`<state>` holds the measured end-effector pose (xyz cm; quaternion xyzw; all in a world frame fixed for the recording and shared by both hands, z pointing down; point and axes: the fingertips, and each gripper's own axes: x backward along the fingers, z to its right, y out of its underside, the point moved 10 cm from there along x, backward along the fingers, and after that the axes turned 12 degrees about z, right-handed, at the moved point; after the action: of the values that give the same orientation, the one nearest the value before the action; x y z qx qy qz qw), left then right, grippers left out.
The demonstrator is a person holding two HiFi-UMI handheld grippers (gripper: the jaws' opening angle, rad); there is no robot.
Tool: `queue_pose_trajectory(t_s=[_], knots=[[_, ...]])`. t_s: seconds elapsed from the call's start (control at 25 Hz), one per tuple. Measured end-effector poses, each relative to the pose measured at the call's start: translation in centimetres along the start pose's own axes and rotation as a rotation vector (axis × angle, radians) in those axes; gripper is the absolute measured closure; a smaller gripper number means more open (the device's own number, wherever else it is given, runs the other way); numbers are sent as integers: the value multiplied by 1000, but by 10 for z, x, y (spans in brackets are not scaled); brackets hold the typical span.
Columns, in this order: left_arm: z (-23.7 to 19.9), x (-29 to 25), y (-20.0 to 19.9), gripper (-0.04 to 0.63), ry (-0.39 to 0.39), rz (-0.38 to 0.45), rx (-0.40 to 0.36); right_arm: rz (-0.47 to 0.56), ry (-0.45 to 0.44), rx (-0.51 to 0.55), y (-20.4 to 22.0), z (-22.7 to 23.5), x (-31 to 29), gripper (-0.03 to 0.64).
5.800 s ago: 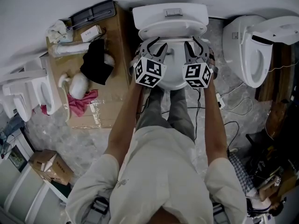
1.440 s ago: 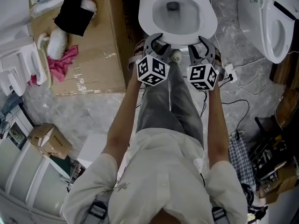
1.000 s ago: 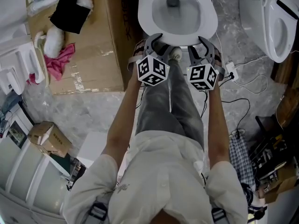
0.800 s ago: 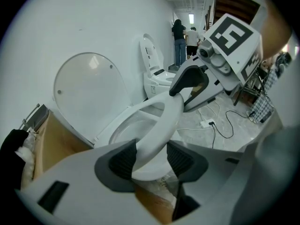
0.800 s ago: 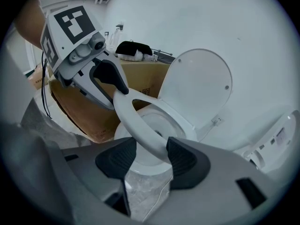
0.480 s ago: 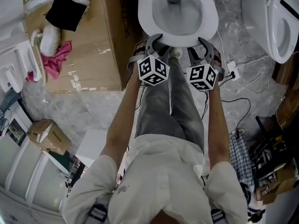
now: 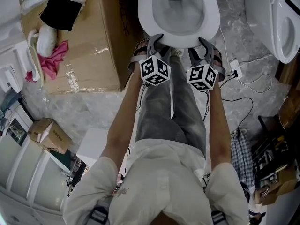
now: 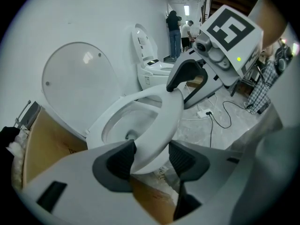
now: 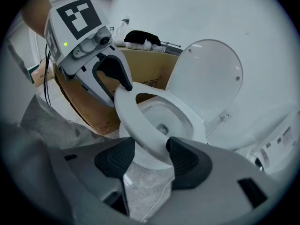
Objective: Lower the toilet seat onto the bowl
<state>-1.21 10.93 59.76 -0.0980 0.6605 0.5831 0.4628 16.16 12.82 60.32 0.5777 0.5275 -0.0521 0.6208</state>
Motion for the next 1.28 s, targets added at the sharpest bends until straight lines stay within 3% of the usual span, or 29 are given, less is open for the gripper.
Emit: queue_pose_trajectory(t_s=[1.28], knots=[[23, -38, 42, 339, 76, -62, -42, -96, -30, 62, 47, -32, -38, 365]])
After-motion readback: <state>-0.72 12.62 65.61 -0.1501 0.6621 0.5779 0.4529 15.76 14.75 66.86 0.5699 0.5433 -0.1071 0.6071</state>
